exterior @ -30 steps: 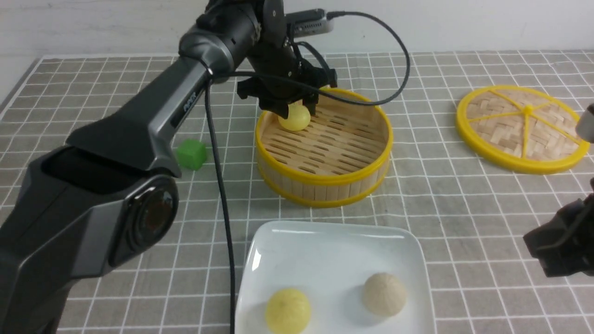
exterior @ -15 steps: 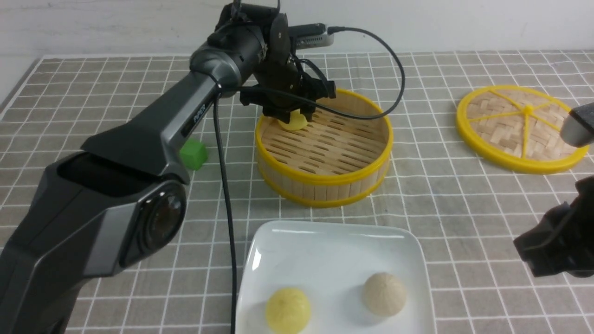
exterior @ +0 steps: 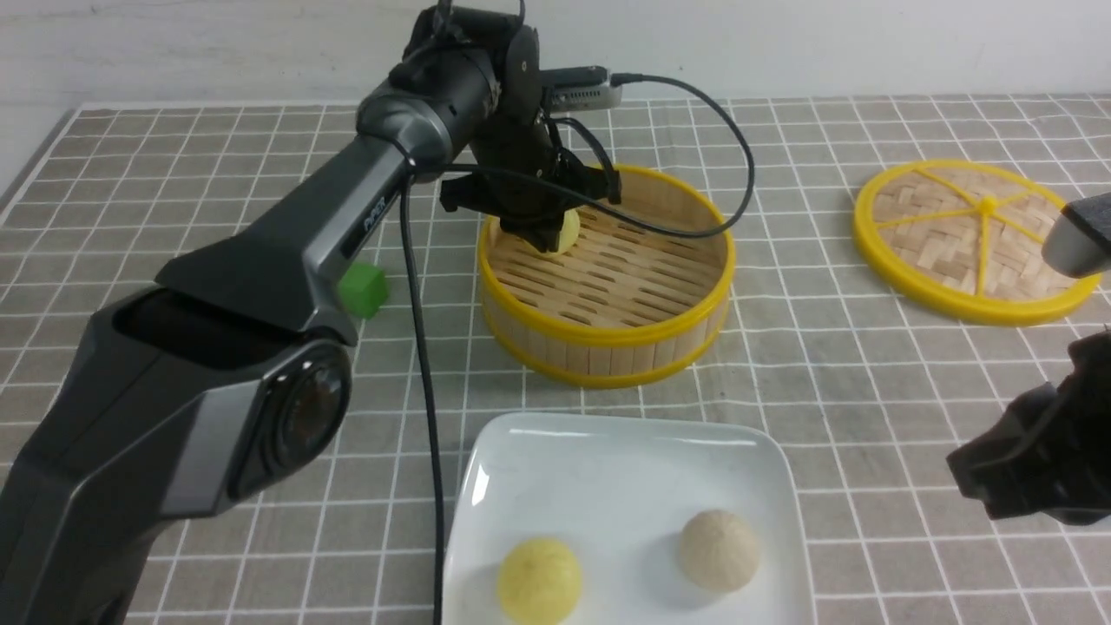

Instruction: Put the steamed buns into the plate on the grey tablecloth.

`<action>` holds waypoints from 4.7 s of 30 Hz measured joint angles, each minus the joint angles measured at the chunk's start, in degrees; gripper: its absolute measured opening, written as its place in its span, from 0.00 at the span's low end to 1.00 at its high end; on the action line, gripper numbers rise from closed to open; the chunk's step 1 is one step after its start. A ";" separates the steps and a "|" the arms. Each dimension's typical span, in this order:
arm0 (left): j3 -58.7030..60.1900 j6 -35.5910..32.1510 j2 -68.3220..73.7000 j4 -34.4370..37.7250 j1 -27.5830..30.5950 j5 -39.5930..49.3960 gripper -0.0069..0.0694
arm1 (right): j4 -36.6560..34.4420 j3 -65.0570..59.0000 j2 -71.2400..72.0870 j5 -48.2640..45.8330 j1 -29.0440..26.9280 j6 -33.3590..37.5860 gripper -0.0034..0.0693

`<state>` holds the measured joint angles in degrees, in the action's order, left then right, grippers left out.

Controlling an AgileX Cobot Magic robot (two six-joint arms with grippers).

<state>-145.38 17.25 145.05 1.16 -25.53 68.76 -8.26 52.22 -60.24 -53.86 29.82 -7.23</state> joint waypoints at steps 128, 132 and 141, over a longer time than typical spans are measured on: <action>70.23 1.58 -57.89 -9.55 -14.78 -7.30 0.10 | 6.01 -26.15 45.95 33.41 0.00 4.31 0.04; 70.23 1.58 -57.89 -9.75 -14.78 -7.30 0.10 | 6.01 -28.46 47.38 33.58 -0.35 4.31 0.05; 70.23 1.58 -57.89 -9.82 -14.78 -7.30 0.11 | 9.57 -43.15 55.91 35.30 -15.35 4.31 0.05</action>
<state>-75.15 18.83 87.16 -8.65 -40.31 61.46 1.30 9.07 -4.33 -18.56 14.47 -2.92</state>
